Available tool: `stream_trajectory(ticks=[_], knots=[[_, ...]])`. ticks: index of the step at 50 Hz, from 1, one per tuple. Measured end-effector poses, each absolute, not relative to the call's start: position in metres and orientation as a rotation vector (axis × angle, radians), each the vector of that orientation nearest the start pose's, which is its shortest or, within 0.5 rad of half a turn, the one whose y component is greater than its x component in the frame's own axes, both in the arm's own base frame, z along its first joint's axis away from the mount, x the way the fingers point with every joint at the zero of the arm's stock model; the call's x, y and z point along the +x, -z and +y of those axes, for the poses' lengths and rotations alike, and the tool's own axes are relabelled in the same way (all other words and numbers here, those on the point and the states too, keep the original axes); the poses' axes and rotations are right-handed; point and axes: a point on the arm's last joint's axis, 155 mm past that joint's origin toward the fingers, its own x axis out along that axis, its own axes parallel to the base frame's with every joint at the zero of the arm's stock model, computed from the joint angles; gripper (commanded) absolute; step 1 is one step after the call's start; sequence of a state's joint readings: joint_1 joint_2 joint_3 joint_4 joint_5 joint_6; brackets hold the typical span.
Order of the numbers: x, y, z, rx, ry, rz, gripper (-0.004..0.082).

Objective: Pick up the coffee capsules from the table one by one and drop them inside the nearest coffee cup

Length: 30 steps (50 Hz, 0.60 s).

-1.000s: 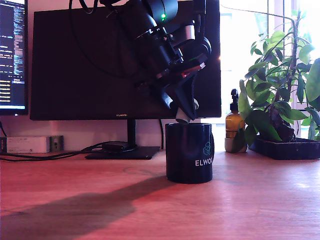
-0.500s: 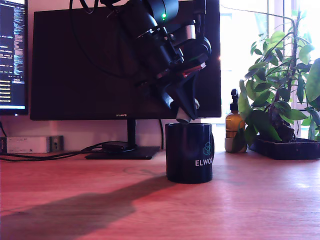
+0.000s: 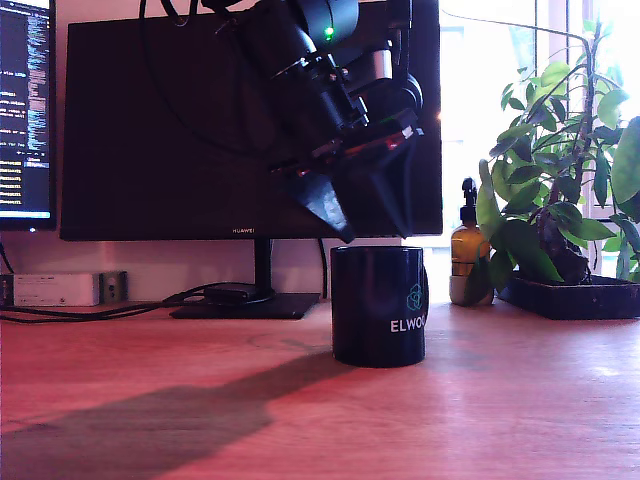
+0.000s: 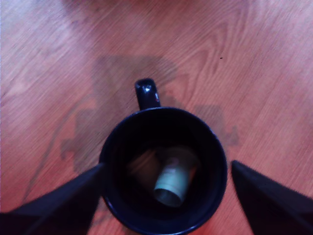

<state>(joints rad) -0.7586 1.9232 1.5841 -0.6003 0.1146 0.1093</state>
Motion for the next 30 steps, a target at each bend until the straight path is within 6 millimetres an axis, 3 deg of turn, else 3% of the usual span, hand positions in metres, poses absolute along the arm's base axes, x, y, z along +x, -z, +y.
stream_trajectory(ticks=[5, 9, 11, 18, 20, 30], knots=[[0.353, -0.123, -0.366, 0.408, 0.858, 0.883, 0.0747], [0.351, -0.121, -0.364, 0.413, 0.857, 0.897, 0.0623], [0.35, -0.12, -0.363, 0.415, 0.856, 0.902, 0.0502], [0.351, -0.122, -0.366, 0.412, 0.859, 0.889, -0.0042], [0.353, -0.124, -0.368, 0.409, 0.861, 0.877, -0.0003], [0.353, -0.134, -0.377, 0.401, 0.873, 0.831, -0.0023]])
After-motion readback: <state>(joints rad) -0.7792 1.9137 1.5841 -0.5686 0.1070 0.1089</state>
